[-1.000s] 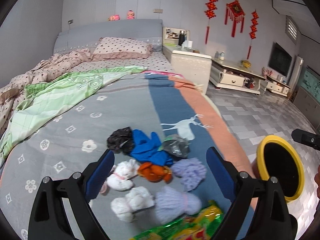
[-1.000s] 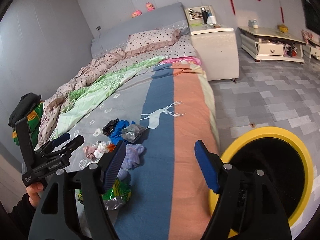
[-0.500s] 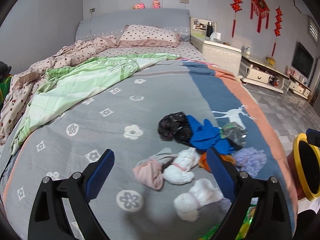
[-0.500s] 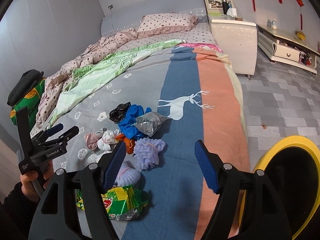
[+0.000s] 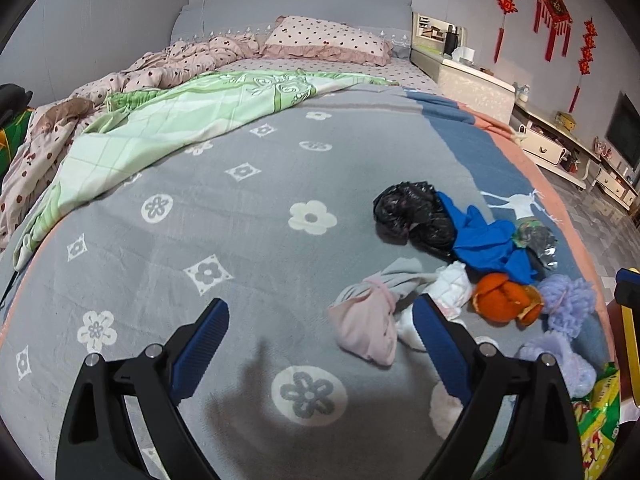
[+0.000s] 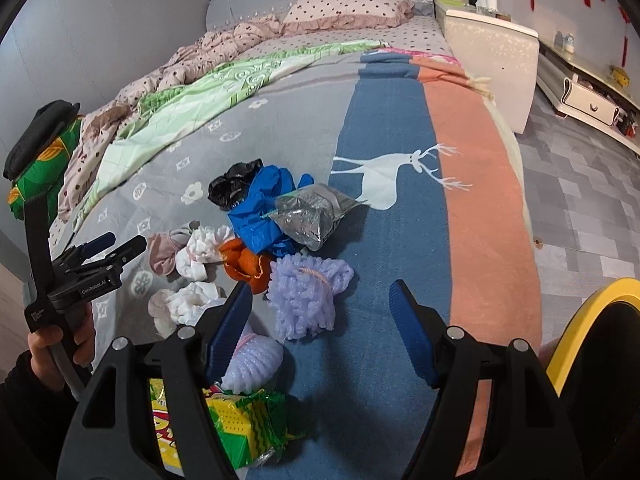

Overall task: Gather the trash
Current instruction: 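Move both tools back over the trash pile on the bed, then grasp the pink cloth bundle with the left tool while the right tool grasps the lavender scrubber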

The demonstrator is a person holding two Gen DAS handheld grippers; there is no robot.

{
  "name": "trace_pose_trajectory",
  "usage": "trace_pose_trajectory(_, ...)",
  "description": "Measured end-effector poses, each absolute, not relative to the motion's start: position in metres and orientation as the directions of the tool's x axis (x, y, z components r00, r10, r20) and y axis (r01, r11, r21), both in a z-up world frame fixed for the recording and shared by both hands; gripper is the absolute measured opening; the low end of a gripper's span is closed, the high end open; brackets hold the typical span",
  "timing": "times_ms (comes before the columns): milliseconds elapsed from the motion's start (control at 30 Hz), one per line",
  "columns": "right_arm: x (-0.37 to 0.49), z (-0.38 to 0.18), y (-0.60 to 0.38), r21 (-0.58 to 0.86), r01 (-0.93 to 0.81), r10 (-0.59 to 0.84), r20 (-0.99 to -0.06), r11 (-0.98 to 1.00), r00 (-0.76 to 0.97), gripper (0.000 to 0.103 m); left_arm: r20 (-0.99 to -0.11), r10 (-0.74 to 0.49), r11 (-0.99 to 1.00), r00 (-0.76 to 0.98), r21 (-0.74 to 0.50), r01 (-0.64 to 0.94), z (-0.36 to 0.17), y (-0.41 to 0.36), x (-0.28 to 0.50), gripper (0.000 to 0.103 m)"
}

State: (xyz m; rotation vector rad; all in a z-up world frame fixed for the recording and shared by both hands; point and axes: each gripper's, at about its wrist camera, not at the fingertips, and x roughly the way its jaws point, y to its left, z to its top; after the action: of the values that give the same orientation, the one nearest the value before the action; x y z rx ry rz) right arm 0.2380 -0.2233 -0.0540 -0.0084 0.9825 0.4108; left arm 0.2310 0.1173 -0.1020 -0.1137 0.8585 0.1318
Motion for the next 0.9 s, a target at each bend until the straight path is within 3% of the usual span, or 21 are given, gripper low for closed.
trace_pose_trajectory(500,0.255,-0.089,-0.201,0.152,-0.368,0.312,-0.848,0.917,0.429,0.068,-0.788,0.042,0.989,0.614,-0.055,-0.138,-0.128,0.116,0.248,0.089)
trace_pose_trajectory(833,0.269,-0.111,-0.189,0.144,-0.383,0.301,-0.871,0.913,0.39,0.066,-0.803,-0.014,0.993,0.596,-0.082,-0.087,-0.139,0.108,0.257,0.059)
trace_pose_trajectory(900,0.271,-0.114,-0.184,0.141,-0.391,0.3,-0.874,0.91,0.381,0.055,-0.803,-0.034,0.992,0.595,-0.098,-0.075,-0.14,0.107,0.257,0.051)
